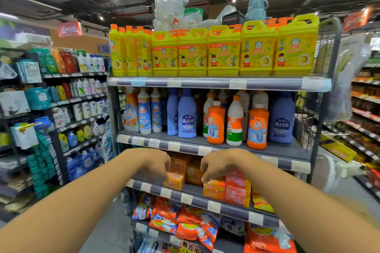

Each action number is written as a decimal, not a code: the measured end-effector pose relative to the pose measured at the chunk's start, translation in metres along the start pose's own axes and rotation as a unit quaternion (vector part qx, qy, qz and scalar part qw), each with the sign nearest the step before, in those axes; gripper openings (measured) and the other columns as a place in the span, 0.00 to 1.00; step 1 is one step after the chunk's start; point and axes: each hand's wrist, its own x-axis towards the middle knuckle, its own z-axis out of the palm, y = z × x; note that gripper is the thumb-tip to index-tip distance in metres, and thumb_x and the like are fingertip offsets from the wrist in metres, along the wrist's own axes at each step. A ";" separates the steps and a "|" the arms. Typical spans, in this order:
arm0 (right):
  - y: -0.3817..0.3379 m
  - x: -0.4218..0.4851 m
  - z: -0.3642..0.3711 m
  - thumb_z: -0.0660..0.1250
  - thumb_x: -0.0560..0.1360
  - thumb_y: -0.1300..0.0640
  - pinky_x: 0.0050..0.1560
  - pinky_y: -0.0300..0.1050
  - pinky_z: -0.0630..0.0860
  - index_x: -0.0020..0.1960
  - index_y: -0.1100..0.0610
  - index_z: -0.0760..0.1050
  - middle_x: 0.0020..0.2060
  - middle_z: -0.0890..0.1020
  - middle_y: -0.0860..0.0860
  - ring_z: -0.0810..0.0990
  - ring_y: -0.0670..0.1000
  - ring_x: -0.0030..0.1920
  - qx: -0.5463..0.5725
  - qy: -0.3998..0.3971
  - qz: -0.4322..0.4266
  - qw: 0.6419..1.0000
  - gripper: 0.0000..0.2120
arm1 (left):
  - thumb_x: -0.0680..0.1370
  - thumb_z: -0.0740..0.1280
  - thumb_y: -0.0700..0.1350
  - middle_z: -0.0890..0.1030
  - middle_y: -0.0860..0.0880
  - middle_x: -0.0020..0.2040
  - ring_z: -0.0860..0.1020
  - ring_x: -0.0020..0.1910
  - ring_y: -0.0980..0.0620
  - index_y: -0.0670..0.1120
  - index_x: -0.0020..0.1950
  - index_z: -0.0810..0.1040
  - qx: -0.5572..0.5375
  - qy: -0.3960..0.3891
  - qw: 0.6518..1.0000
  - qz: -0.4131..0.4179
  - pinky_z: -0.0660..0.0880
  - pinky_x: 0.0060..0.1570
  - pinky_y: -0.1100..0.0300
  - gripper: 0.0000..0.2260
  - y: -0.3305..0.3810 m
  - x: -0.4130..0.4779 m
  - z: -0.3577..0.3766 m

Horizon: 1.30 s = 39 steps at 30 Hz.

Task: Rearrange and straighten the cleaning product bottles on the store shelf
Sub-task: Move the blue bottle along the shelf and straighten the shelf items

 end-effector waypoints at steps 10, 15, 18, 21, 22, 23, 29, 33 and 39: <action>0.035 0.092 -0.042 0.66 0.73 0.42 0.56 0.50 0.74 0.68 0.56 0.68 0.62 0.75 0.54 0.75 0.54 0.56 -0.005 0.039 -0.021 0.999 0.29 | 0.74 0.68 0.56 0.78 0.53 0.47 0.79 0.44 0.51 0.50 0.63 0.74 -0.037 -0.010 0.998 -0.047 0.75 0.42 0.57 0.20 -0.030 0.081 -0.027; 0.043 0.141 -0.046 0.68 0.71 0.46 0.58 0.55 0.75 0.69 0.59 0.62 0.62 0.72 0.58 0.75 0.57 0.57 0.093 0.145 0.012 0.985 0.33 | 0.75 0.66 0.53 0.76 0.42 0.53 0.75 0.47 0.44 0.43 0.54 0.73 -0.025 0.068 0.995 -0.063 0.71 0.44 0.54 0.16 -0.051 0.126 -0.041; 0.046 0.170 -0.052 0.71 0.70 0.46 0.49 0.48 0.73 0.71 0.60 0.59 0.63 0.70 0.58 0.75 0.57 0.56 0.168 0.217 0.037 0.961 0.37 | 0.76 0.65 0.52 0.74 0.43 0.55 0.72 0.48 0.45 0.44 0.56 0.71 -0.063 0.115 0.990 -0.052 0.71 0.47 0.54 0.15 -0.067 0.158 -0.045; 0.044 0.200 -0.057 0.73 0.67 0.47 0.45 0.46 0.71 0.65 0.58 0.63 0.60 0.72 0.58 0.75 0.57 0.53 0.262 0.299 0.079 0.914 0.34 | 0.75 0.66 0.50 0.76 0.44 0.58 0.75 0.53 0.45 0.44 0.61 0.70 -0.133 0.178 0.974 -0.038 0.72 0.49 0.54 0.18 -0.083 0.191 -0.045; 0.042 0.211 -0.058 0.74 0.66 0.48 0.46 0.46 0.72 0.64 0.58 0.63 0.59 0.73 0.57 0.75 0.57 0.53 0.296 0.325 0.094 0.893 0.33 | 0.75 0.66 0.50 0.76 0.44 0.59 0.75 0.53 0.45 0.43 0.63 0.69 -0.163 0.202 0.965 -0.037 0.72 0.48 0.55 0.20 -0.088 0.202 -0.045; 0.040 0.223 -0.060 0.75 0.65 0.48 0.47 0.47 0.73 0.63 0.58 0.63 0.58 0.73 0.57 0.76 0.58 0.54 0.328 0.350 0.107 0.871 0.33 | 0.74 0.67 0.50 0.76 0.44 0.59 0.75 0.53 0.45 0.44 0.64 0.68 -0.198 0.225 0.953 -0.038 0.72 0.47 0.55 0.21 -0.094 0.214 -0.046; 0.018 0.293 -0.063 0.77 0.63 0.44 0.58 0.54 0.72 0.72 0.60 0.57 0.65 0.68 0.60 0.69 0.61 0.64 0.390 0.499 0.183 0.752 0.47 | 0.77 0.66 0.46 0.75 0.40 0.62 0.76 0.52 0.45 0.43 0.73 0.59 -0.452 0.284 0.845 -0.034 0.73 0.45 0.56 0.27 -0.105 0.275 -0.038; 0.002 0.329 -0.063 0.77 0.58 0.37 0.56 0.57 0.72 0.73 0.59 0.54 0.64 0.69 0.59 0.69 0.62 0.64 0.362 0.559 0.259 0.700 0.56 | 0.79 0.63 0.46 0.71 0.42 0.69 0.71 0.66 0.45 0.43 0.73 0.61 -0.508 0.393 0.766 0.012 0.68 0.56 0.57 0.24 -0.101 0.297 -0.041; 0.010 0.356 -0.056 0.78 0.55 0.37 0.55 0.57 0.73 0.74 0.57 0.51 0.63 0.71 0.60 0.72 0.62 0.62 0.352 0.561 0.308 0.683 0.59 | 0.77 0.63 0.40 0.77 0.40 0.61 0.76 0.56 0.41 0.41 0.70 0.63 -0.543 0.396 0.740 0.028 0.75 0.54 0.47 0.22 -0.101 0.320 -0.048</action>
